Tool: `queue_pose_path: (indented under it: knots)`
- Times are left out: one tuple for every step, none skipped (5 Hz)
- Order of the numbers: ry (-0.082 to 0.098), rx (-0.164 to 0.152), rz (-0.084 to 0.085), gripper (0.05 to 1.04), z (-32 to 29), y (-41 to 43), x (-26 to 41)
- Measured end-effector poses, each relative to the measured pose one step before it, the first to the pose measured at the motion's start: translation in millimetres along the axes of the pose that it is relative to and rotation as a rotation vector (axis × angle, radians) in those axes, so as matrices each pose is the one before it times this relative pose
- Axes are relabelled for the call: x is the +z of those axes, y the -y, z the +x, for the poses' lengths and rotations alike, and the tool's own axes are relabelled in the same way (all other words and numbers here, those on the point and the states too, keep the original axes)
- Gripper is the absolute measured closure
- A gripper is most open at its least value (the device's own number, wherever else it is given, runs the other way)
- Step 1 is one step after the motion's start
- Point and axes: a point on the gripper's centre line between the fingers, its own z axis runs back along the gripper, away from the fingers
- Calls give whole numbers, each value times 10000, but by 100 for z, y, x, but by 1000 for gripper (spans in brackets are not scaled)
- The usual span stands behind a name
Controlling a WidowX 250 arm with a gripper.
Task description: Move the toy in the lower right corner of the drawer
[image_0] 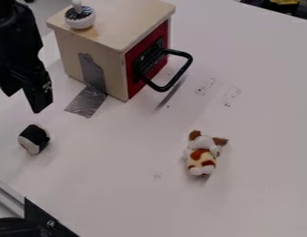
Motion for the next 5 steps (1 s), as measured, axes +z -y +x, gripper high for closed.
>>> queue_pose_path:
  knots:
    - [-174,25,-173,83,-245,286,-528]
    - [124,-656,-360,83,3004,4214,-377]
    - [-119,-678,-121,83,3689,4433,-1512]
    - [-113,-250,-50,83,3594,3769,-1496]
    - [-184,-602,89,83,2908,4173,-856]
